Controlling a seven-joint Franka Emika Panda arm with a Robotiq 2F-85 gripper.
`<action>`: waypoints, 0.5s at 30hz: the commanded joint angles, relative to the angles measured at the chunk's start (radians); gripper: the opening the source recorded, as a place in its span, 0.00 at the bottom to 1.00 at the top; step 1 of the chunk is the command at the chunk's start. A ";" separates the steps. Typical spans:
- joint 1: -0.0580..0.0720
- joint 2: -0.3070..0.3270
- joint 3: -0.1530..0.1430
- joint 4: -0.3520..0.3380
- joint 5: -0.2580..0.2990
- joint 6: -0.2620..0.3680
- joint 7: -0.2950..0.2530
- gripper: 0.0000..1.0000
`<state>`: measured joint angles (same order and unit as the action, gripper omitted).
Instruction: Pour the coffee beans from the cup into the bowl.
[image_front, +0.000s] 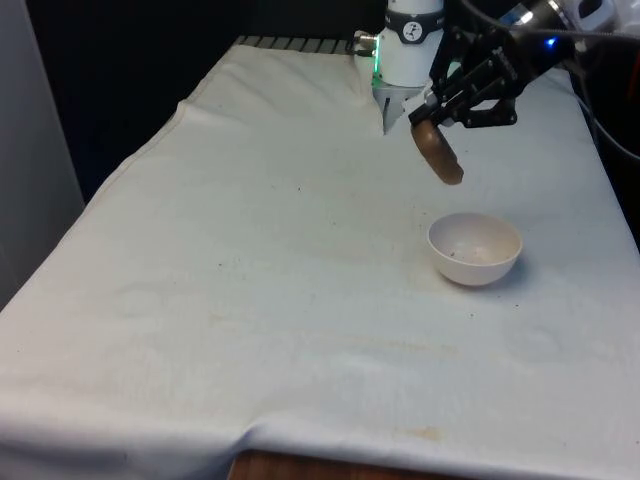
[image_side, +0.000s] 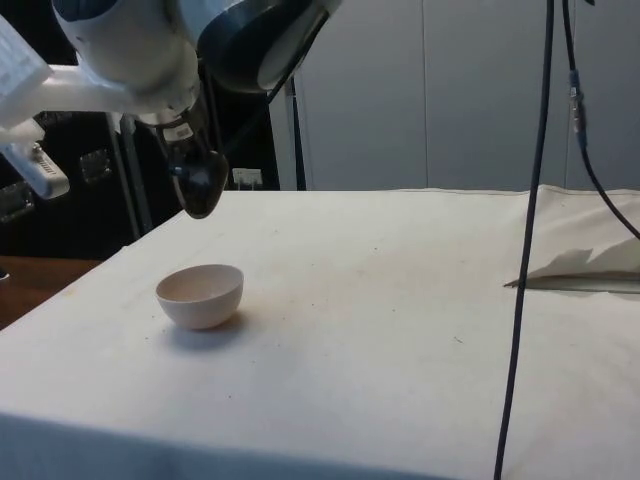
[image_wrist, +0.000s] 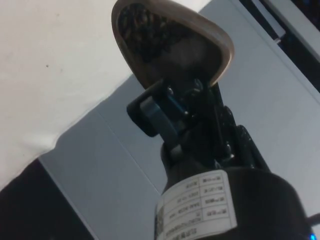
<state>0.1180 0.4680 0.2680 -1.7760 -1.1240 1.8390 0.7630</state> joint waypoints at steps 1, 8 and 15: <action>0.000 0.002 0.004 0.002 -0.006 -0.009 0.001 0.00; 0.009 0.030 0.038 0.028 -0.054 -0.091 0.016 0.00; 0.010 0.053 0.071 0.044 -0.096 -0.150 0.033 0.00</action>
<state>0.1190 0.5160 0.3420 -1.7380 -1.2180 1.7010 0.7940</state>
